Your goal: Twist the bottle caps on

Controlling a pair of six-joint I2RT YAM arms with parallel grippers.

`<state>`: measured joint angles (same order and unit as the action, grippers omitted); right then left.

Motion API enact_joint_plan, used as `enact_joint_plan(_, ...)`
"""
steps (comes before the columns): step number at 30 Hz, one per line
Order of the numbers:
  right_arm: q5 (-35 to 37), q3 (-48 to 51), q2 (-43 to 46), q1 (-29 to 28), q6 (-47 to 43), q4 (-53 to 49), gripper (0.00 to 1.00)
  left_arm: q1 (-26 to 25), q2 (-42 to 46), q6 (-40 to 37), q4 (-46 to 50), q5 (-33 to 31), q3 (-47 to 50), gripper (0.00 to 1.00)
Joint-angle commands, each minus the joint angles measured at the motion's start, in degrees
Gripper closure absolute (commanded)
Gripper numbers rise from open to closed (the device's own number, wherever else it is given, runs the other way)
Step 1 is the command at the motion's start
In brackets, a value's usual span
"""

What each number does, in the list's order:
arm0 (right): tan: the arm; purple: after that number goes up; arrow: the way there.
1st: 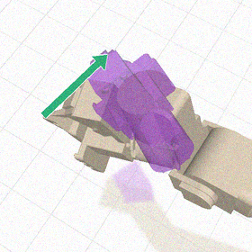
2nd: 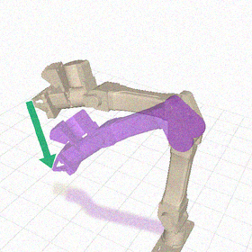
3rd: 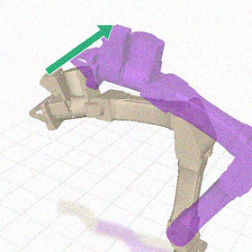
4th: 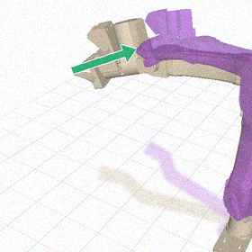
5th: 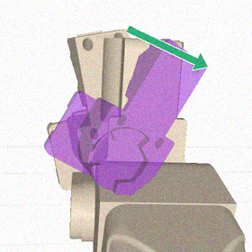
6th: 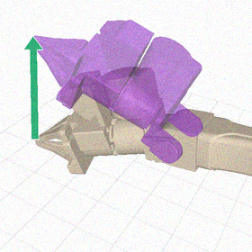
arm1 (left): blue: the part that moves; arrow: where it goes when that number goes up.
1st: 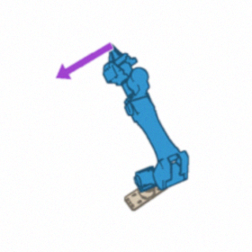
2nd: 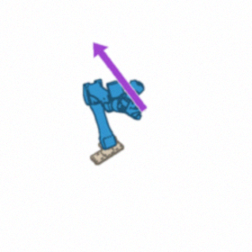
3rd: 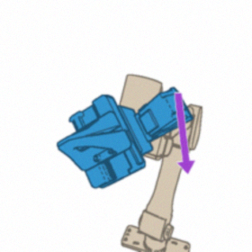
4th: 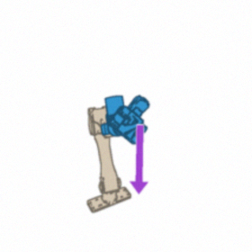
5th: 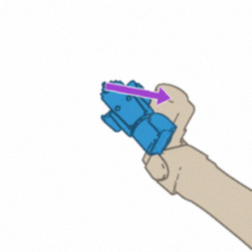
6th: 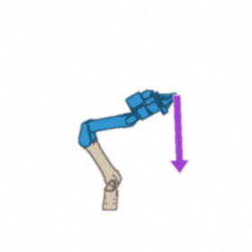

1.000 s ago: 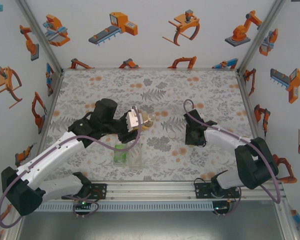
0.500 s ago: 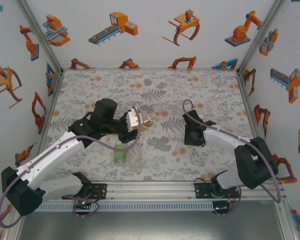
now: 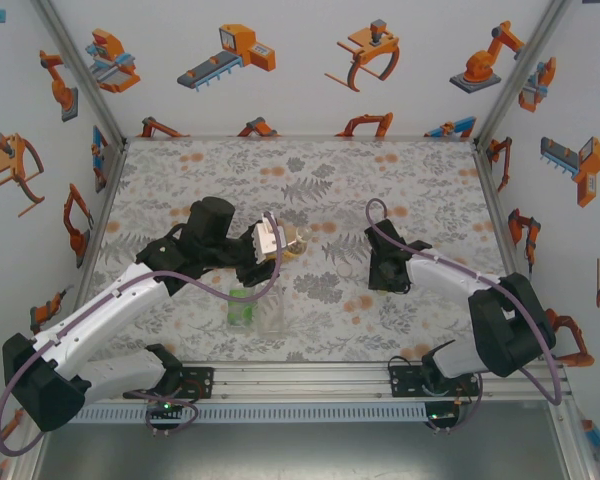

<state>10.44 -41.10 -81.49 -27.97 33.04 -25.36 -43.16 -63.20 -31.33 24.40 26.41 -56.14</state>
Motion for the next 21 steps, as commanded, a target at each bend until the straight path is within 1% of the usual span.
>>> enact_joint_plan(1,1.12,-1.22,-0.51,-0.5,0.74,-3.54,0.61,-0.37,-0.11,0.13,-1.02,1.36,-0.42,1.0)
enact_joint_plan(15,1.12,-1.79,-0.23,-0.43,0.74,-4.19,0.62,-0.42,-0.67,-0.28,-1.02,1.45,-0.79,1.0)
enact_joint_plan(18,1.12,-1.79,0.3,-0.54,0.7,-4.03,0.66,-0.38,-0.65,-0.37,-1.02,1.47,-0.81,1.0)
enact_joint_plan(21,1.47,-2.13,1.8,-0.45,-0.16,-4.4,0.72,-0.42,-0.51,-0.32,-0.81,1.44,-0.68,1.0)
